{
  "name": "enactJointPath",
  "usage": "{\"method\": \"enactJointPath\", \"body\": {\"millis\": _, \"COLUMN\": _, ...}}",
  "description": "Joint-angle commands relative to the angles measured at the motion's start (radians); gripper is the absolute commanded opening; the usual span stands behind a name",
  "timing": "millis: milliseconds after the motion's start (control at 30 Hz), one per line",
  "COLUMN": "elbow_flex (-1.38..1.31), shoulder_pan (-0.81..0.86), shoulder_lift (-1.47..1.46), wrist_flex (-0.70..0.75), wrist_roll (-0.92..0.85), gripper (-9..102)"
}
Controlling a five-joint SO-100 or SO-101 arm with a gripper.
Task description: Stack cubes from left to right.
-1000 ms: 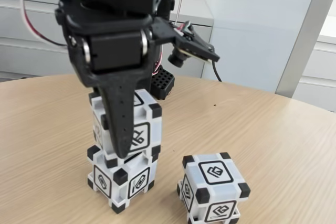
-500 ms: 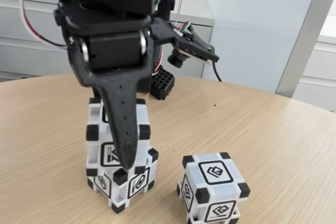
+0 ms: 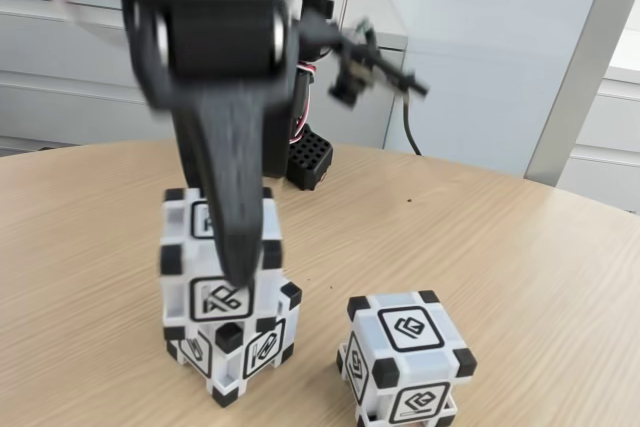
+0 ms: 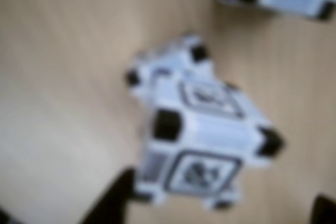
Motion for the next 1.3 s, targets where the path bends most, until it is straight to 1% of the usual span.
{"method": "enactJointPath", "body": {"millis": 0, "elbow_flex": -0.029, "shoulder_pan": -0.021, "shoulder_lift": 0.115, "wrist_flex": 0.006, "wrist_roll": 0.006, "gripper": 36}}
{"method": "enactJointPath", "body": {"millis": 100, "elbow_flex": -0.028, "shoulder_pan": -0.078, "shoulder_lift": 0.13, "wrist_flex": 0.02, "wrist_roll": 0.005, "gripper": 36}}
{"method": "enactJointPath", "body": {"millis": 233, "elbow_flex": -0.028, "shoulder_pan": -0.146, "shoulder_lift": 0.133, "wrist_flex": 0.086, "wrist_roll": 0.021, "gripper": 35}}
{"method": "enactJointPath", "body": {"millis": 567, "elbow_flex": -0.046, "shoulder_pan": -0.364, "shoulder_lift": 0.097, "wrist_flex": 0.083, "wrist_roll": 0.095, "gripper": 37}}
{"method": "enactJointPath", "body": {"millis": 633, "elbow_flex": -0.046, "shoulder_pan": -0.385, "shoulder_lift": 0.071, "wrist_flex": 0.044, "wrist_roll": 0.118, "gripper": 37}}
{"method": "enactJointPath", "body": {"millis": 767, "elbow_flex": -0.034, "shoulder_pan": -0.393, "shoulder_lift": -0.037, "wrist_flex": -0.103, "wrist_roll": 0.152, "gripper": 37}}
{"method": "enactJointPath", "body": {"millis": 867, "elbow_flex": -0.032, "shoulder_pan": -0.393, "shoulder_lift": -0.132, "wrist_flex": -0.173, "wrist_roll": 0.156, "gripper": 36}}
{"method": "enactJointPath", "body": {"millis": 1067, "elbow_flex": -0.048, "shoulder_pan": -0.393, "shoulder_lift": -0.284, "wrist_flex": -0.187, "wrist_roll": 0.172, "gripper": 36}}
{"method": "enactJointPath", "body": {"millis": 1267, "elbow_flex": -0.048, "shoulder_pan": -0.391, "shoulder_lift": -0.281, "wrist_flex": -0.173, "wrist_roll": 0.204, "gripper": 36}}
